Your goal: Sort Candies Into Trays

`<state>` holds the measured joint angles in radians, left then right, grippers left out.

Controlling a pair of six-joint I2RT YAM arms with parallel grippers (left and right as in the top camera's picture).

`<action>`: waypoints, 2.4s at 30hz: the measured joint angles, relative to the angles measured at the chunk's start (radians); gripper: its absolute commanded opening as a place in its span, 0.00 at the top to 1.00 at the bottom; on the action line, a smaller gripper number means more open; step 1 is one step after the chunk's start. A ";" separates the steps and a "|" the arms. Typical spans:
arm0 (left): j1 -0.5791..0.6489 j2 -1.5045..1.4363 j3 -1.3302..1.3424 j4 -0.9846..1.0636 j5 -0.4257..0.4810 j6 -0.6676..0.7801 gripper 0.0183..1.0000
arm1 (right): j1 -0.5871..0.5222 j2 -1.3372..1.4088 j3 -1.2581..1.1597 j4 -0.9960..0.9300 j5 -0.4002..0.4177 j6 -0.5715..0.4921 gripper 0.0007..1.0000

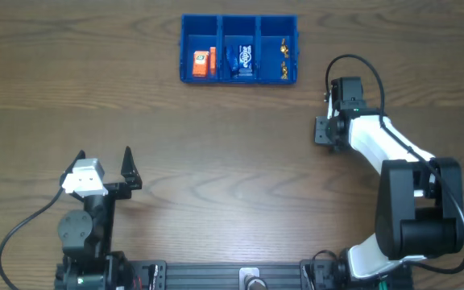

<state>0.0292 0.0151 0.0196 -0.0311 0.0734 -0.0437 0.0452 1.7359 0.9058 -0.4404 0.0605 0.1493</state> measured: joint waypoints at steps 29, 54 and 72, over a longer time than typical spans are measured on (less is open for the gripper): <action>0.000 0.001 0.000 0.000 0.000 0.000 0.00 | 0.275 0.094 0.909 -0.335 0.109 0.122 0.91; 0.000 0.000 0.000 0.000 0.000 0.000 0.00 | 0.262 0.404 1.042 -0.297 0.132 0.164 0.00; 0.000 0.000 0.000 0.000 0.000 0.000 0.00 | -0.037 -1.281 -0.177 -0.061 0.126 -0.001 0.00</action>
<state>0.0292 0.0151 0.0200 -0.0315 0.0731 -0.0441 0.0078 0.4545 0.7288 -0.5011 0.1860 0.1482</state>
